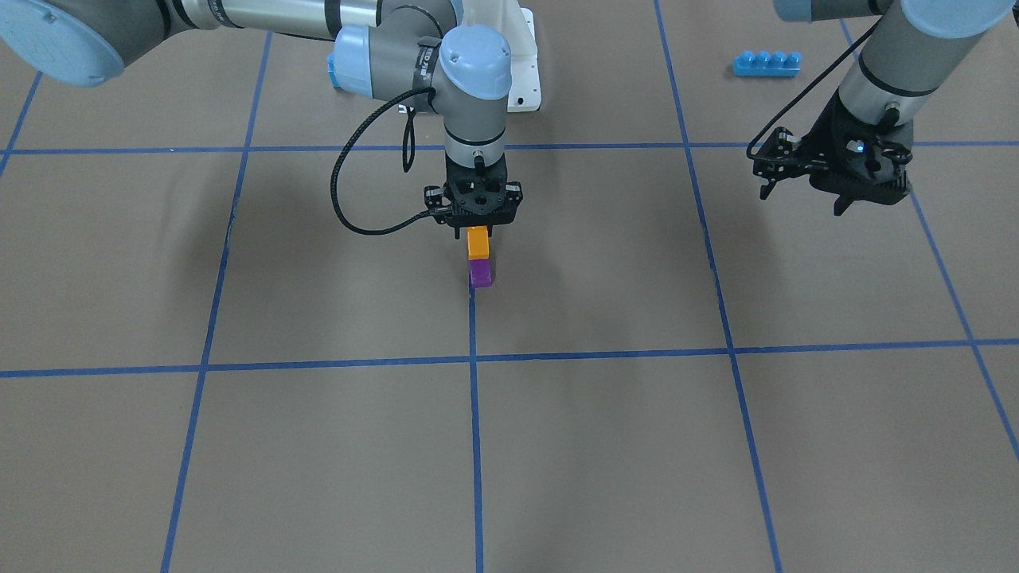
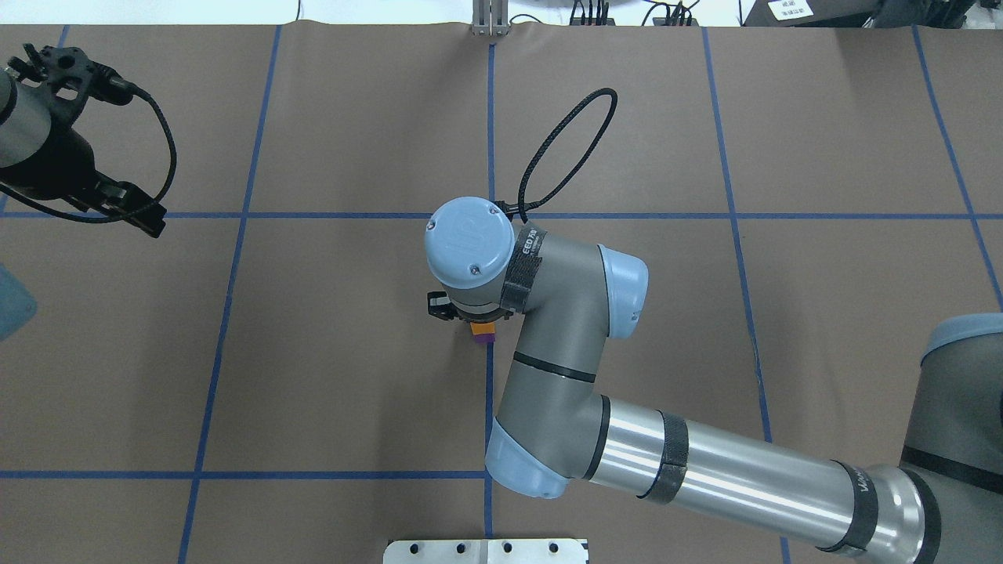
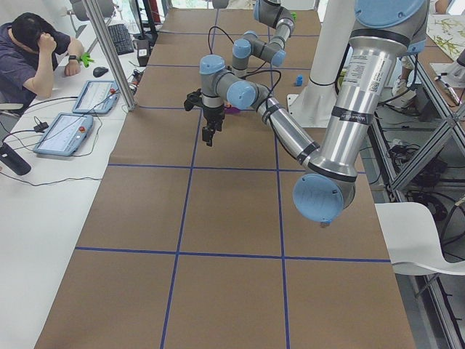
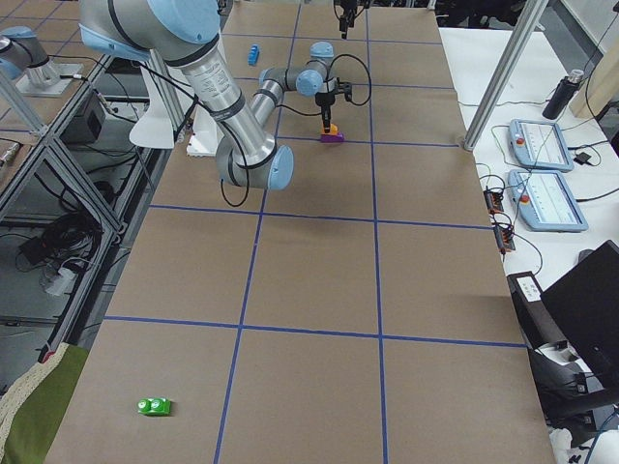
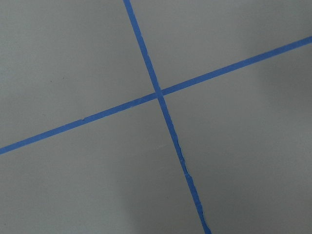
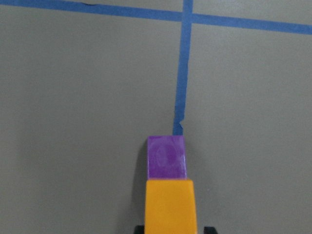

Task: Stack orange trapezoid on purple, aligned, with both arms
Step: 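Lower the orange block onto the purple block, aligning their edges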

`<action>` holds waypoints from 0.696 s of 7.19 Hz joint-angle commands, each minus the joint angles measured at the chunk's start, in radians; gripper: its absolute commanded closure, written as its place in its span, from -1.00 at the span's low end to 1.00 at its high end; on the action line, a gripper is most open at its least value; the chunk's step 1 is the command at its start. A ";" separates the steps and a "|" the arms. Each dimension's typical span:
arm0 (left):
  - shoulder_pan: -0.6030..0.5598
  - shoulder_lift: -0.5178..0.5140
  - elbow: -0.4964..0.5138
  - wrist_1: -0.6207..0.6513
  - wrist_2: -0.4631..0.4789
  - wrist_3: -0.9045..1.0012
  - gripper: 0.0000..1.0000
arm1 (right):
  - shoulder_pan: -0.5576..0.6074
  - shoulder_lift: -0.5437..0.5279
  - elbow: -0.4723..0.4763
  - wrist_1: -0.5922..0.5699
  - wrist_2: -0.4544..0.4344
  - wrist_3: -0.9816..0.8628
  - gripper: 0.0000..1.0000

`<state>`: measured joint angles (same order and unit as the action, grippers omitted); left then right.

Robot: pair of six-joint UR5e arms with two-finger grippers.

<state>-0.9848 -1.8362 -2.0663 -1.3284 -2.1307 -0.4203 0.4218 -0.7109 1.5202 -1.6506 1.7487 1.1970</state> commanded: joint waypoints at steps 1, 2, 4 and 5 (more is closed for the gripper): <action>0.000 0.000 -0.001 0.000 0.000 -0.002 -1.00 | 0.000 0.001 0.009 -0.001 0.002 0.001 -1.00; 0.000 0.000 -0.001 0.000 0.000 -0.002 -1.00 | 0.003 -0.001 0.027 -0.003 0.002 -0.005 -1.00; 0.000 0.000 -0.001 0.000 0.000 -0.002 -1.00 | 0.023 -0.004 0.058 -0.005 0.008 -0.008 -1.00; 0.000 0.000 -0.001 0.000 0.000 -0.002 -1.00 | 0.023 -0.015 0.058 -0.005 0.003 -0.008 -1.00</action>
<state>-0.9848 -1.8362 -2.0677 -1.3284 -2.1307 -0.4218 0.4413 -0.7161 1.5727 -1.6552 1.7548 1.1896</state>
